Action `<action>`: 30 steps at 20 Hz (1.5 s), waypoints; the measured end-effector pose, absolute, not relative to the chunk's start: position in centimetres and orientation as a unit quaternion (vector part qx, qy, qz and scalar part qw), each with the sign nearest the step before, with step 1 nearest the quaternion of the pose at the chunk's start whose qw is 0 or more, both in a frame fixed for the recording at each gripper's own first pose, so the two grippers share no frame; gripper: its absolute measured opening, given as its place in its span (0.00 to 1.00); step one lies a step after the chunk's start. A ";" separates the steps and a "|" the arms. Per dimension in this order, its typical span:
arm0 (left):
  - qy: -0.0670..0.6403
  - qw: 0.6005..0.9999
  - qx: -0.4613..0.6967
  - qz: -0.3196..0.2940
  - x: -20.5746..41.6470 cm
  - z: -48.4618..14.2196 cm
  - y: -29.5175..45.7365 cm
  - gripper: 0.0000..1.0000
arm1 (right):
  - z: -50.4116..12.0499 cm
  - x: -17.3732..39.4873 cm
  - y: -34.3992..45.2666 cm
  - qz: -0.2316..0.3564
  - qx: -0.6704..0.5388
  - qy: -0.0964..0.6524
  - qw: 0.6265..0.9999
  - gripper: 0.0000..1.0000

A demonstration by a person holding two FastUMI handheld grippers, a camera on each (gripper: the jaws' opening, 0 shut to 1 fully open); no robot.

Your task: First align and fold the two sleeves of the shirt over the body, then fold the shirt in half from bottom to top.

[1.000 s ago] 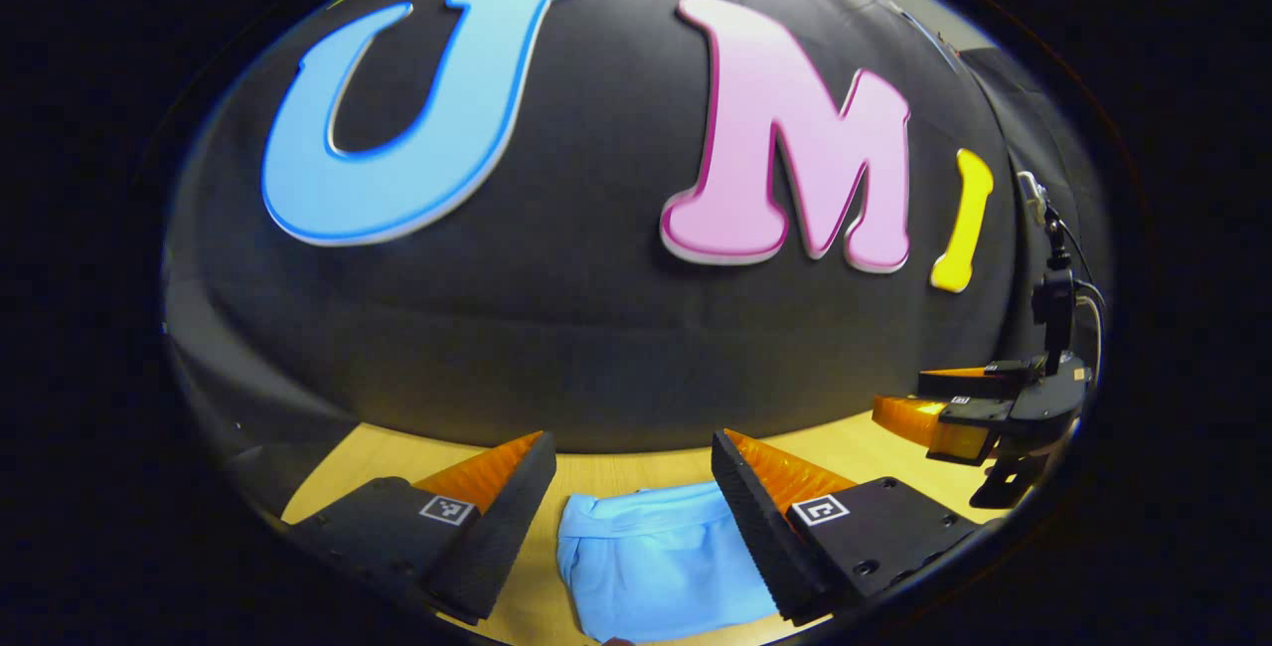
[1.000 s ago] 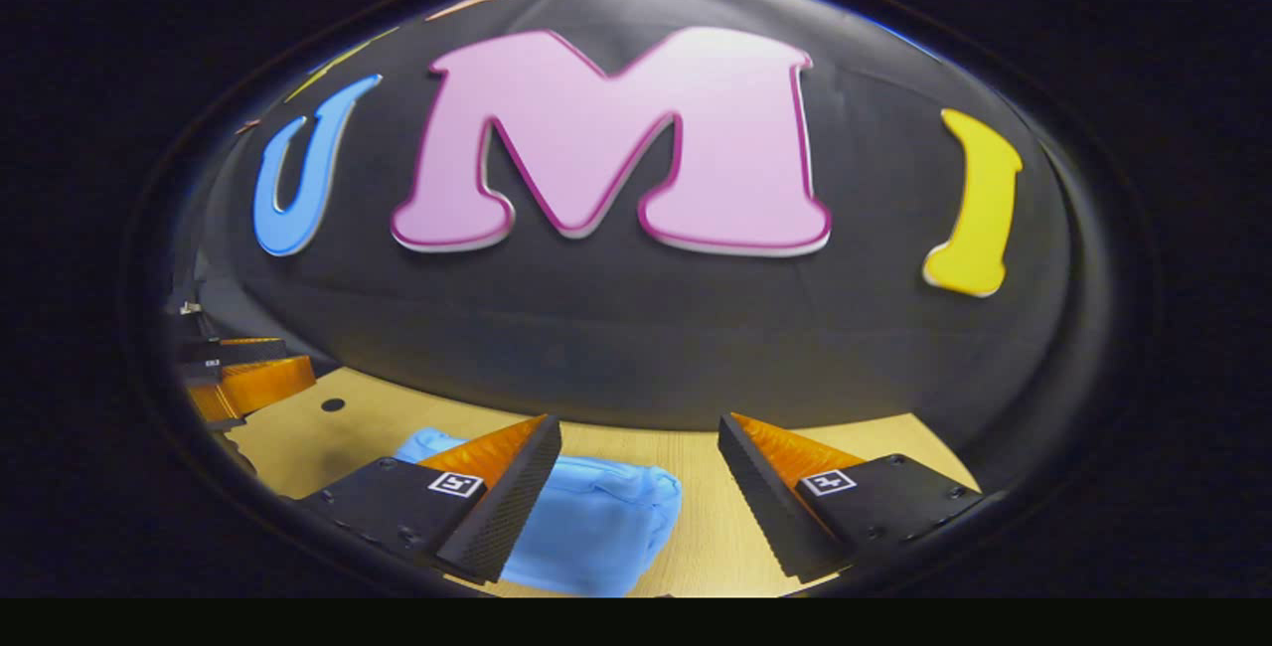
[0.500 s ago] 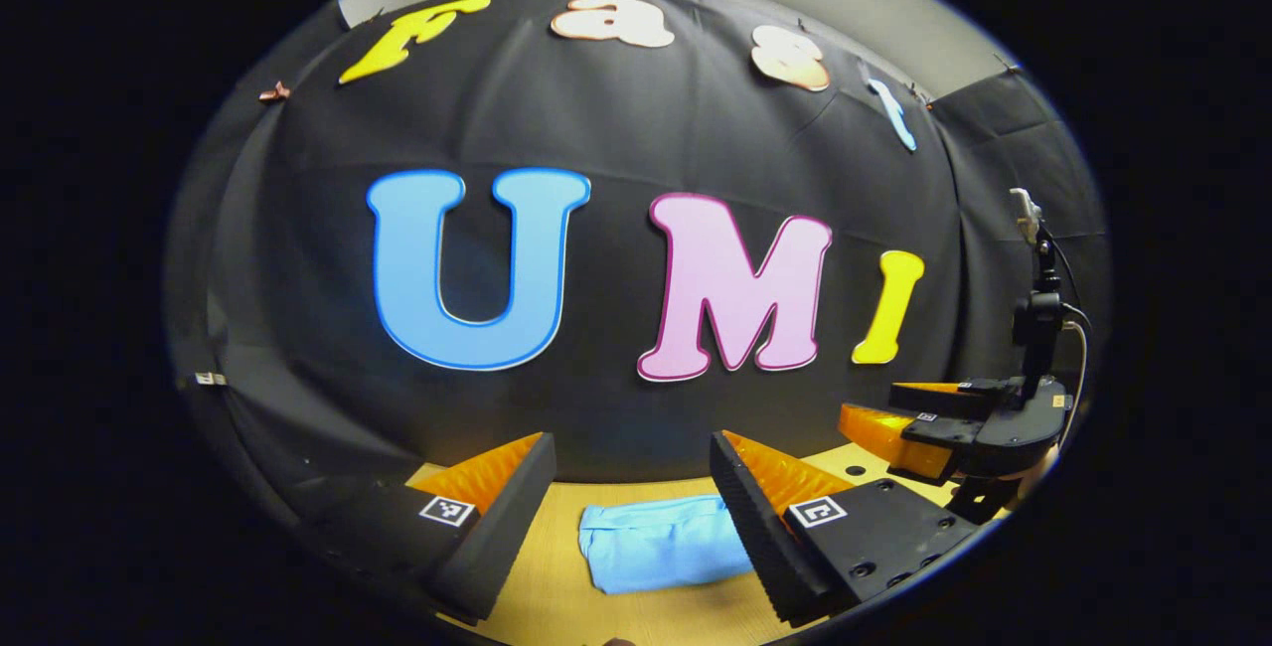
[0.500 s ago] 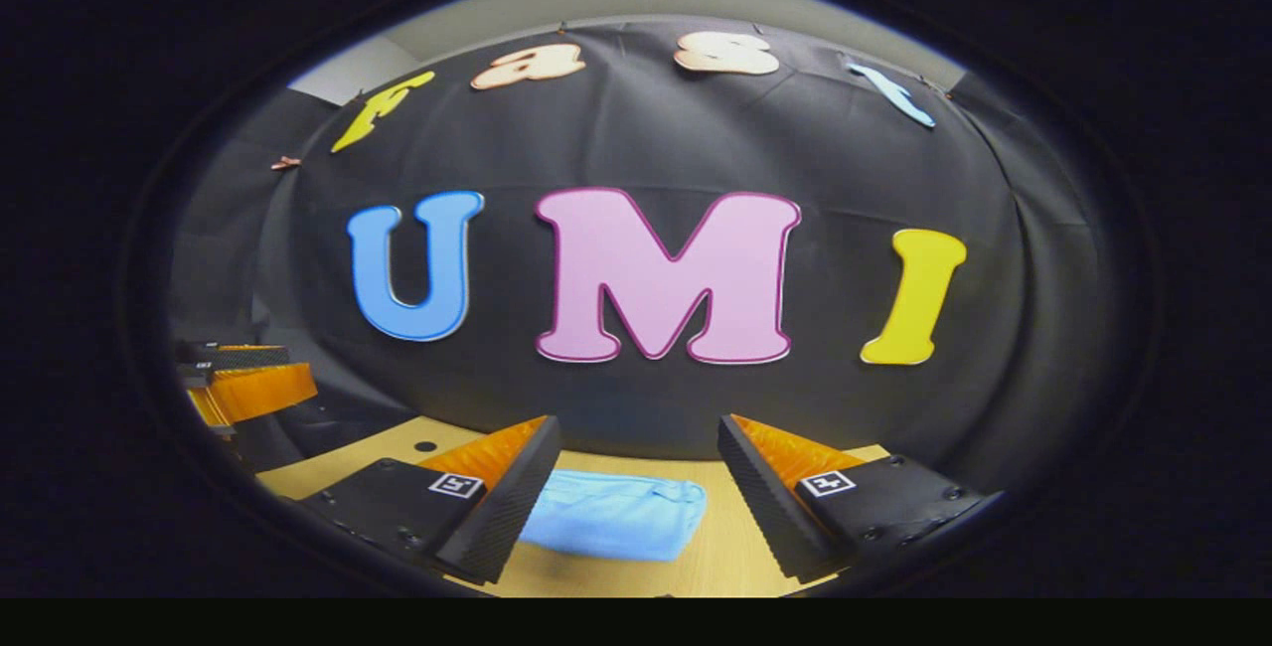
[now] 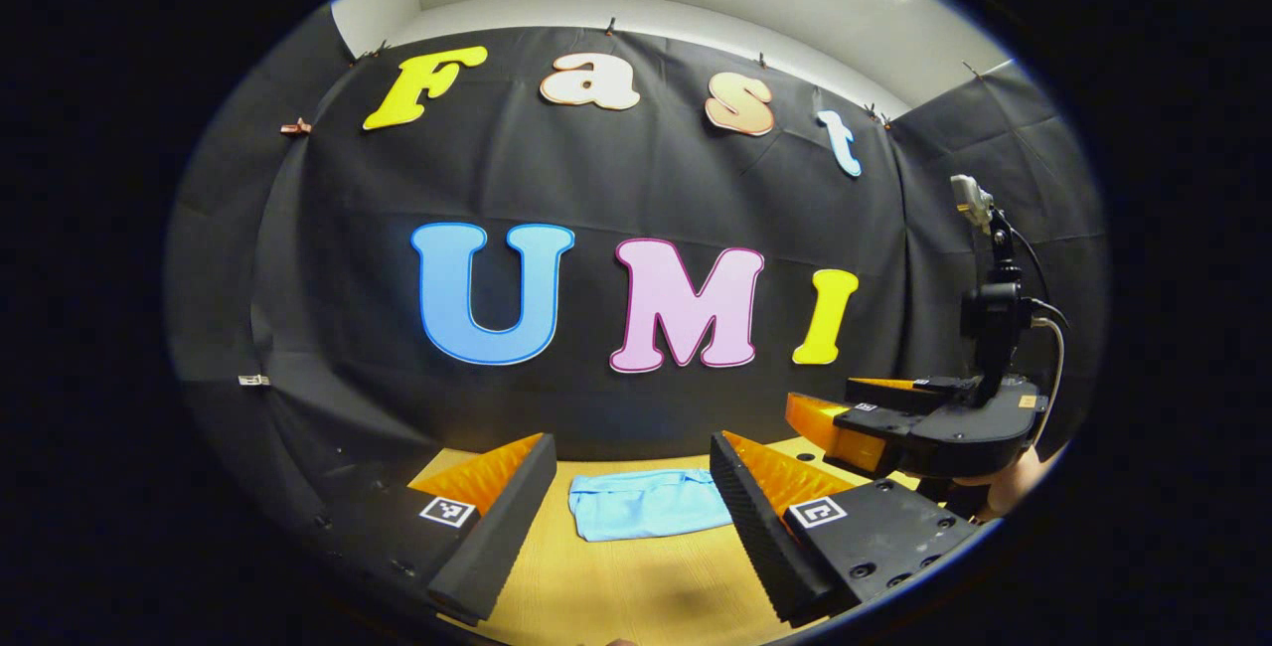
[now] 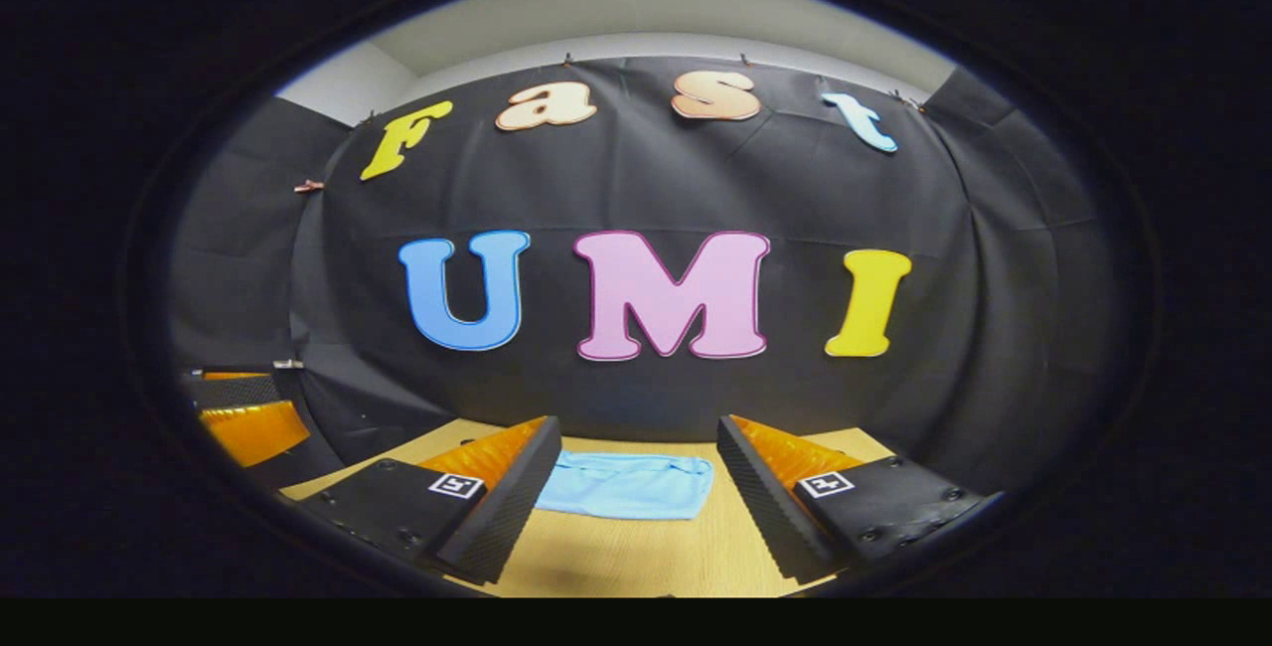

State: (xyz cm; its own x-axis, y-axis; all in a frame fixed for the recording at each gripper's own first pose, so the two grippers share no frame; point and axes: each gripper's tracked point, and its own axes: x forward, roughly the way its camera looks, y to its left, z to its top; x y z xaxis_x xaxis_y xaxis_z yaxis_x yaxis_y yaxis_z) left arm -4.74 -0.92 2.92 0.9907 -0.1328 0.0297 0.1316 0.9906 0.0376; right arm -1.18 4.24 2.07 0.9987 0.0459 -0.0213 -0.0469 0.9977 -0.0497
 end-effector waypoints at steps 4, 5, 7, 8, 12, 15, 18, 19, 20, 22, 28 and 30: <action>-0.014 0.999 0.010 -0.043 -7.1 2.4 0.1 0.99 | 2.6 -4.8 3.6 0.007 -0.018 0.005 1.000 0.98; -0.015 0.999 0.012 -0.032 -7.5 2.3 1.0 0.99 | 2.4 -5.6 3.4 0.002 -0.020 0.009 1.000 0.99; -0.019 1.000 0.006 -0.021 -7.7 2.5 1.5 0.99 | 2.6 -6.4 3.3 -0.001 -0.016 0.011 1.000 0.98; -0.019 1.000 0.006 -0.015 -7.7 2.4 2.0 0.99 | 2.7 -6.5 3.2 -0.001 -0.018 0.011 1.000 0.95; -0.022 1.000 0.008 0.000 -7.5 2.5 2.9 0.99 | 2.5 -6.6 3.4 0.004 -0.021 0.017 1.000 0.98; -0.020 1.000 0.009 0.010 -7.2 2.5 3.6 0.99 | 2.4 -6.2 4.0 0.011 -0.019 0.022 1.000 0.98; -0.019 1.000 0.004 0.012 -6.9 2.4 4.0 0.99 | 2.6 -6.0 4.6 0.018 -0.020 0.017 0.999 0.98; -0.018 1.000 0.003 0.012 -6.8 2.4 4.0 0.99 | 2.6 -5.9 4.6 0.019 -0.020 0.017 0.999 0.99; -0.017 1.000 0.003 0.013 -6.7 2.4 4.2 0.99 | 2.5 -5.7 4.7 0.019 -0.019 0.018 0.999 0.99; -0.016 1.000 0.002 0.015 -6.5 2.2 4.5 0.99 | 2.3 -5.5 5.0 0.021 -0.018 0.022 0.999 0.99; -0.011 1.000 -0.009 0.024 -6.0 2.2 5.5 0.99 | 2.3 -4.6 5.4 0.025 -0.019 0.021 0.999 0.99; -0.008 1.000 -0.011 0.026 -6.0 2.0 5.9 0.99 | 2.1 -4.4 5.7 0.028 -0.018 0.025 0.999 0.98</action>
